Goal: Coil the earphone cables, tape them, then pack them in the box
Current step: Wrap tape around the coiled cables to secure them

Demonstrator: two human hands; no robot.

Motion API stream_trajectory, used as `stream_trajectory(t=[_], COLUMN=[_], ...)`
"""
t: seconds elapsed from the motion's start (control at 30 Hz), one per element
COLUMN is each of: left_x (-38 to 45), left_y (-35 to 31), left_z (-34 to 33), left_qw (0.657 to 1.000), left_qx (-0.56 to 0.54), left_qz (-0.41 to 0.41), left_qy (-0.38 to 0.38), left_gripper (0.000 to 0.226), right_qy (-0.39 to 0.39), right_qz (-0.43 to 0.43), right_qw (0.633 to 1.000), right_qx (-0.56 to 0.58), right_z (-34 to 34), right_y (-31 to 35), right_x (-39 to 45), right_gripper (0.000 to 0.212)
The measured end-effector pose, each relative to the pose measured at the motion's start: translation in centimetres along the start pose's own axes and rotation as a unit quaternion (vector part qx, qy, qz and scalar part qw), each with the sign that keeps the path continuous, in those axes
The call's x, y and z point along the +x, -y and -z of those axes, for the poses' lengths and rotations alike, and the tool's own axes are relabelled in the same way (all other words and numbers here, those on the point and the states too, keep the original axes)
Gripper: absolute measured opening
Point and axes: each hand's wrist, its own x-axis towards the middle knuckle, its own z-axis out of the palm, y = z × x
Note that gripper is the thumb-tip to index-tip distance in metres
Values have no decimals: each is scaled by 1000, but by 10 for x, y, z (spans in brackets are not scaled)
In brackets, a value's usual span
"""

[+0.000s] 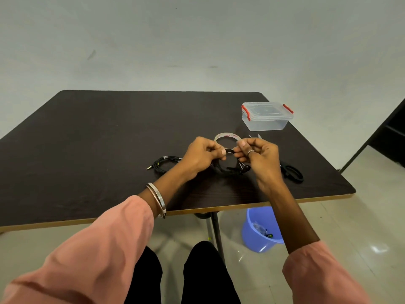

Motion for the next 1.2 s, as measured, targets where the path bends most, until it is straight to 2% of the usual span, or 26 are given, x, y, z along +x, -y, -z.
stream_trajectory(t=[0.1,0.23,0.4,0.53,0.67,0.87,0.9,0.93,1.03,1.1,1.2], left_x=[-3,-7,-13,-17,-20,-19,-19,-20,-22,-22,-22], left_y=[-8,-18,-28,-31,-31,-24,-24,-23,-25,-26,-26], left_z=[5,11,14,17,21,29,30,31,29,27,25], left_qw=[986,972,958,935,926,937,940,942,944,945,944], left_qx=[-160,-218,-267,-329,-346,-317,-311,-305,-302,-303,-305], left_qz=[50,82,108,135,152,145,141,138,130,127,122], left_qy=[2,5,-8,-10,-1,-8,-5,-2,4,6,10], left_gripper=[11,11,16,14,13,10,9,9,9,9,7], right_qy=[-4,2,8,-8,-5,116,139,160,178,128,100], right_qz=[40,129,289,374,411,401,377,339,223,202,157], right_qw=[999,990,938,896,872,832,840,862,947,969,981], right_qx=[-7,-63,-190,-237,-267,-365,-366,-341,-145,-70,-55], right_z=[-4,-8,-13,-16,-15,1,5,7,7,3,-1], right_y=[6,9,7,6,4,3,3,5,16,21,24], right_x=[-1,-2,-3,-2,0,6,6,6,0,-1,0], right_gripper=[12,9,9,13,18,44,46,44,30,26,18])
